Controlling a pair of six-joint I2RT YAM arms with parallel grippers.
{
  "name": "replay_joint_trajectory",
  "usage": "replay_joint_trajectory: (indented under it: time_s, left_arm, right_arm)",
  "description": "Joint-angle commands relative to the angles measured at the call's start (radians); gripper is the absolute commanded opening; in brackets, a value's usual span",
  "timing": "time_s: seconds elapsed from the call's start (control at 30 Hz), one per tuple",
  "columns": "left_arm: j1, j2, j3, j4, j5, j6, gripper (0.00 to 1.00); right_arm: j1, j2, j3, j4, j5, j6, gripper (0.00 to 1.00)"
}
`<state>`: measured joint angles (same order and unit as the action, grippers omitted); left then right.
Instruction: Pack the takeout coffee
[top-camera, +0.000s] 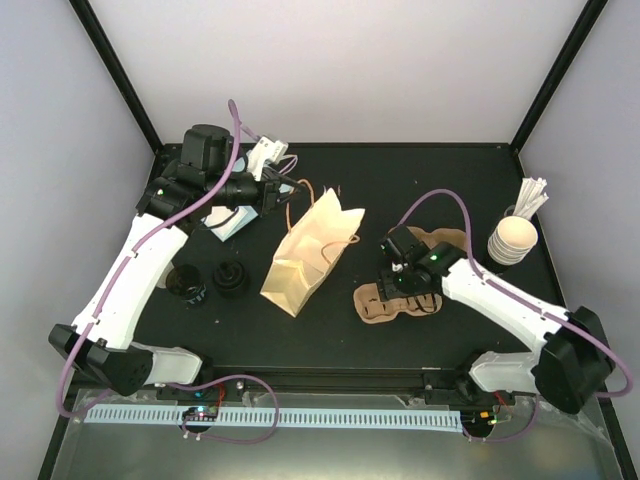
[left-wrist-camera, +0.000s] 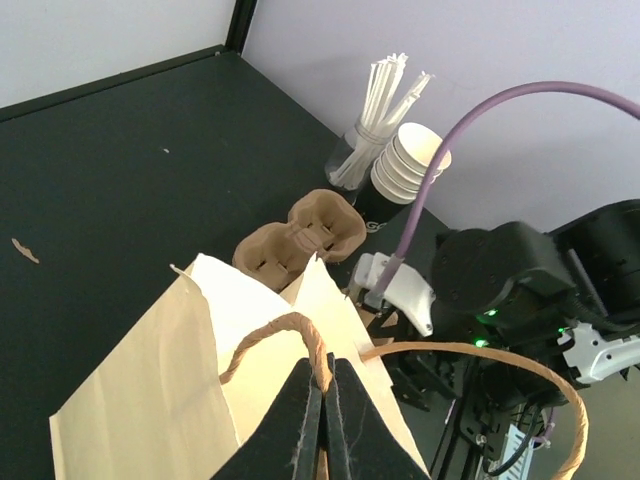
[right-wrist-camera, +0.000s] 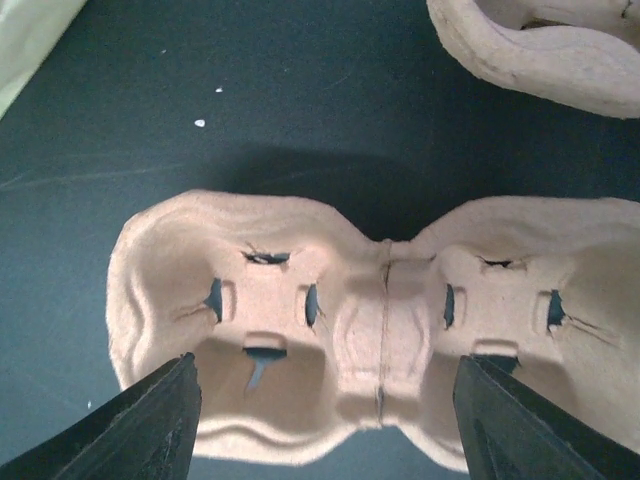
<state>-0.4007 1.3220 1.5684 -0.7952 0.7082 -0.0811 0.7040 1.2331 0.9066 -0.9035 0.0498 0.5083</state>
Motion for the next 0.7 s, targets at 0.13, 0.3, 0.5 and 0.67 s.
replay_joint_trajectory:
  time_s: [0.13,0.3,0.5,0.67]
  left_arm:
    - [-0.003,0.012,0.106,-0.038,0.011,0.069,0.02]
    - [-0.003,0.035,0.17,-0.053,0.01,0.152,0.01]
    - [-0.006,0.063,0.143,-0.048,0.008,0.187,0.02]
    - [-0.014,0.064,0.104,-0.034,0.004,0.188,0.02]
  right_arm:
    - [0.01,0.108,-0.052,0.126,0.064,0.03,0.7]
    - [0.011,0.15,-0.079,0.146,0.086,0.053,0.69]
    - [0.011,0.166,-0.122,0.176,0.082,0.067,0.67]
    - [0.011,0.188,-0.133,0.196,0.09,0.067,0.64]
